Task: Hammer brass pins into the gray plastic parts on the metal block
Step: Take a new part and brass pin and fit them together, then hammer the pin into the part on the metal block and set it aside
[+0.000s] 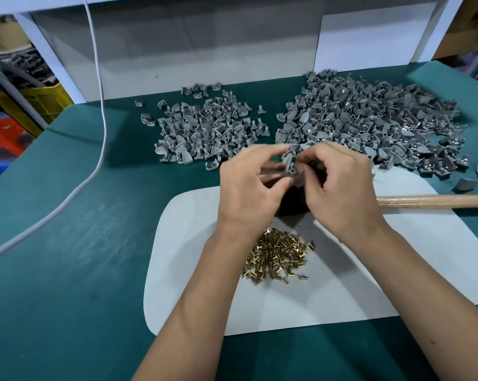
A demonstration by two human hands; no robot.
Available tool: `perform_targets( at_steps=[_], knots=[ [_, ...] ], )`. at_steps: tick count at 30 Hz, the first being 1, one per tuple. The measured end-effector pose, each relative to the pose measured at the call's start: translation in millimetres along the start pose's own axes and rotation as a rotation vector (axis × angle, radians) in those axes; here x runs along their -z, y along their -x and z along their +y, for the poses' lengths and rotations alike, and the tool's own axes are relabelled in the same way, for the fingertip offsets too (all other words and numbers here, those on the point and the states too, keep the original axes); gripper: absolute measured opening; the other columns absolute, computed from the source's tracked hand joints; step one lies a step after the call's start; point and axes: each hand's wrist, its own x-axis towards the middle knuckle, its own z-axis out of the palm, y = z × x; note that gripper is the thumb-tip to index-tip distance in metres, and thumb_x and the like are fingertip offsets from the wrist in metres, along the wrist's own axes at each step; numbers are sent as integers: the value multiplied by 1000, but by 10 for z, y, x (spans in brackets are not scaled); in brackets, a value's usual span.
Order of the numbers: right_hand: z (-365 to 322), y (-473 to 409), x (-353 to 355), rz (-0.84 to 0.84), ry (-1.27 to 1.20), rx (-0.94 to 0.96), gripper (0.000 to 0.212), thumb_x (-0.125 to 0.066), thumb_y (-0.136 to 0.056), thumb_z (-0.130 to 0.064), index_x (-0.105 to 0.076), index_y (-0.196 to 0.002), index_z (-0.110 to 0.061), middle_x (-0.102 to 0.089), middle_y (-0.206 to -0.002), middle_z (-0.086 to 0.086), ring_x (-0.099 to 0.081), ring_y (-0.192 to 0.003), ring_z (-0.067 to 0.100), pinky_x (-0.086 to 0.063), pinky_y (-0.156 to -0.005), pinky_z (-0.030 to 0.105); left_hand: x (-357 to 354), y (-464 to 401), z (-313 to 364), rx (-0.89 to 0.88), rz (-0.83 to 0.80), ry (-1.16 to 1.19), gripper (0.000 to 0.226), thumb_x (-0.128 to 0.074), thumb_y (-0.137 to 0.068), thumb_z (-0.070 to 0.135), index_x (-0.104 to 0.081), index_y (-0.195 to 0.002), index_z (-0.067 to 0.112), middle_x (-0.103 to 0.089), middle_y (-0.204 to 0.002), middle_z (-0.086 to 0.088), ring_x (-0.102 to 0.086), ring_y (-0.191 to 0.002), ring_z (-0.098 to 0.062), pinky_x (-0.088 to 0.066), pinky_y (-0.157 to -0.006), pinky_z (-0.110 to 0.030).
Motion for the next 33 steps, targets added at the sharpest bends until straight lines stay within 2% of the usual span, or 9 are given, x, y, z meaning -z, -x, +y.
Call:
perform_targets(
  at_steps=[3,6,8,11,14,18,23,29,33],
  knots=[
    [-24,-65,51,-82,7,-30,9,-68,-88,-1,-75,-90,-7,-70,-85,3,-60,-76,16,-42,-73,18,0,-5,-50,-163,33,-138,25,-83,-78,4,-79,-103,8,-75,-97,-1,-72,-90,-13,-61,-83,-36],
    [29,-153,189,-202,-17,-91,8,-70,-94,-18,-78,-95,-16,-71,-85,-4,-63,-77,12,-42,-74,14,41,-4,-98,-40,11,-113,17,-84,-81,12,-81,-97,12,-77,-95,2,-73,-94,-12,-60,-88,-38],
    [125,-228,364,-271,0,-139,5,-71,-94,-24,-75,-92,-23,-69,-80,-11,-63,-75,6,-42,-69,12,100,-34,-133,60,-34,-158,11,-85,-81,16,-81,-91,20,-77,-101,6,-66,-112,-11,-50,-103,-34],
    [341,-310,650,-592,230,-142,5,-76,-89,-23,-72,-88,-26,-67,-79,-14,-64,-77,6,-46,-68,27,196,-98,-199,154,-110,-171,14,-85,-81,18,-80,-88,29,-74,-116,10,-52,-131,-14,-33,-115,-30],
    [475,-272,766,-882,283,-238,29,-83,-82,-20,-64,-101,-31,-68,-88,-11,-66,-84,11,-53,-77,35,224,-98,-219,201,-123,-126,12,-86,-81,16,-82,-90,23,-73,-120,7,-54,-130,-15,-33,-118,-37],
    [582,-197,674,-834,305,-254,29,-83,-83,-19,-61,-100,-26,-68,-89,-7,-63,-83,11,-52,-75,32,223,-71,-217,282,-118,7,17,-87,-79,12,-81,-88,24,-73,-119,4,-65,-115,-3,-47,-106,-26],
    [636,-239,721,-902,385,-125,9,-75,-91,-22,-68,-88,-24,-67,-82,-12,-60,-77,3,-47,-70,26,213,-68,-229,325,-117,29,13,-85,-79,8,-79,-80,20,-74,-118,3,-65,-104,9,-41,-82,0],
    [367,-416,780,-628,26,-107,20,-53,-100,-28,-61,-82,-25,-68,-75,-16,-61,-62,5,-46,-59,27,216,-78,-199,313,-155,50,20,-83,-81,5,-76,-76,22,-74,-115,2,-66,-101,9,-47,-86,-7],
    [54,-443,521,-545,112,-3,37,-46,-106,-28,-49,-70,-26,-56,-63,-6,-51,-57,9,-33,-52,20,215,-69,-195,315,-167,64,17,-81,-82,1,-75,-78,16,-75,-111,0,-66,-98,12,-47,-82,-7]
  ],
)
